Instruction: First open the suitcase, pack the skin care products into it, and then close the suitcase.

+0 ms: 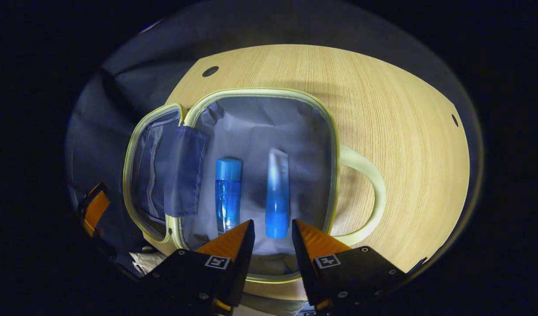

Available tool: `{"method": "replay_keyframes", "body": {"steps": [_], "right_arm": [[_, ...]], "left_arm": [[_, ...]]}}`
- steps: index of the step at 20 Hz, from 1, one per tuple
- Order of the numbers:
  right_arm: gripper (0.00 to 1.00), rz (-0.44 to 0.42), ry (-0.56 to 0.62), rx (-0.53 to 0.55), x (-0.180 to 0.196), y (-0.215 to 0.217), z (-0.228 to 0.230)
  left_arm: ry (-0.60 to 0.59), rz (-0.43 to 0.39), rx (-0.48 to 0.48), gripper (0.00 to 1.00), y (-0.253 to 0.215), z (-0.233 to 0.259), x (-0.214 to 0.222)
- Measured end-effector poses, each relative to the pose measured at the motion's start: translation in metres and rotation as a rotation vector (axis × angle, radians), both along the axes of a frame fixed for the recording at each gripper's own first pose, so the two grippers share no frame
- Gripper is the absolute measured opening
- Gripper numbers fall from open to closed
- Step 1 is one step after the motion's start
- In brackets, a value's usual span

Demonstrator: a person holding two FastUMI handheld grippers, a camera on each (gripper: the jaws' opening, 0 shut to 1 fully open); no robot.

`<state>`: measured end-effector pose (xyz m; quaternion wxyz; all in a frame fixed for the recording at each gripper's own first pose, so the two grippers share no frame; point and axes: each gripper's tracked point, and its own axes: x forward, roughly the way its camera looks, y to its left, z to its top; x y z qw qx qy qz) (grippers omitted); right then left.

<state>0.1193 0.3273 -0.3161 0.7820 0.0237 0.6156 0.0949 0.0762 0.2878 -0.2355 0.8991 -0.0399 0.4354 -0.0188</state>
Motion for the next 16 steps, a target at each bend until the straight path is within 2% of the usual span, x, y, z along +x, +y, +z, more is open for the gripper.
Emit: {"method": "replay_keyframes", "body": {"steps": [1,2,4,10,16], "right_arm": [[0.68,0.003,-0.013,0.004,-0.001,0.001,0.004],[0.70,0.005,-0.028,0.010,-0.001,0.002,0.009],[0.96,0.013,-0.081,0.046,-0.004,0.010,0.026],[0.96,-0.032,-0.327,0.221,0.005,0.038,0.095],[0.96,-0.038,-0.363,0.215,-0.010,0.022,0.108]], "left_arm": [[-0.002,0.001,0.000,0.98,0.003,-0.001,0.001],[-0.005,0.004,0.000,0.98,0.006,-0.002,0.002],[-0.007,0.007,-0.007,0.98,0.013,-0.007,0.006],[0.003,0.083,-0.161,0.98,0.041,-0.029,0.021],[-0.049,0.163,-0.253,0.98,0.104,-0.020,0.042]]}}
